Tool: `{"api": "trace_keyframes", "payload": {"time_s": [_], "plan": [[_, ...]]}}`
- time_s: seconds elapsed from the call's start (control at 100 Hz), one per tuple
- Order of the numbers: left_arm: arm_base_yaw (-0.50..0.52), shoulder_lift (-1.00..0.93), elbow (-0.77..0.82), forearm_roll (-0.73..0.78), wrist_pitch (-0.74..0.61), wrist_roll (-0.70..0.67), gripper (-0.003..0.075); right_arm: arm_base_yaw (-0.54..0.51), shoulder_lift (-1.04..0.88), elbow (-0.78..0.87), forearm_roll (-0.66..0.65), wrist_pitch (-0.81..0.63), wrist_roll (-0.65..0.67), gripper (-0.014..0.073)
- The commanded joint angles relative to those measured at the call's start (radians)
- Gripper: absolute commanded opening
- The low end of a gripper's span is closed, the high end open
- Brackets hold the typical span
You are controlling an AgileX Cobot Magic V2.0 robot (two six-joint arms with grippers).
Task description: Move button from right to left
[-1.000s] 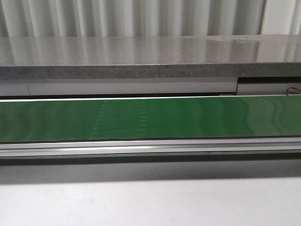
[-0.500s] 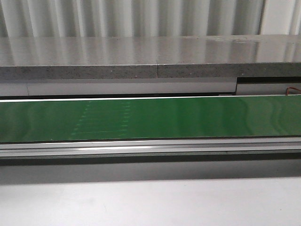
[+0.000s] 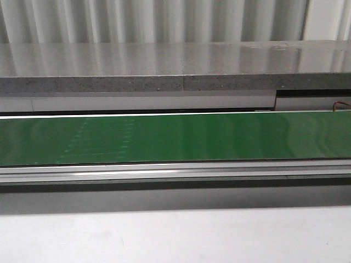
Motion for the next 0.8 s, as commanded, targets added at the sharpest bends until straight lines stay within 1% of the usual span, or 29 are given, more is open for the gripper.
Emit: {"api": "trace_keyframes", "payload": {"time_s": [0.0,0.17,0.29,0.52,0.64,0.79], "plan": [[-0.009,-0.088,0.010,-0.015,-0.085,-0.002,-0.0020,0.001,0.012,-0.021,0.005,-0.076,-0.010,-0.0066],[-0.009,-0.261,0.101,-0.017,-0.112,-0.002,-0.0020,0.001,0.012,-0.021,0.005,-0.076,-0.010,-0.0066],[-0.009,-0.369,0.160,-0.015,-0.103,-0.016,-0.0020,0.001,0.012,-0.021,0.005,-0.076,-0.010,-0.0066],[-0.003,-0.524,0.282,-0.011,-0.198,-0.016,-0.0020,0.001,0.012,-0.021,0.005,-0.076,-0.010,-0.0066],[-0.003,-0.573,0.352,-0.011,-0.279,-0.018,-0.0020,0.001,0.012,-0.021,0.005,-0.076,-0.010,-0.0066],[-0.003,-0.583,0.442,-0.011,-0.454,-0.019,-0.0020,0.001,0.012,-0.021,0.005,-0.076,-0.010,-0.0066]]}}
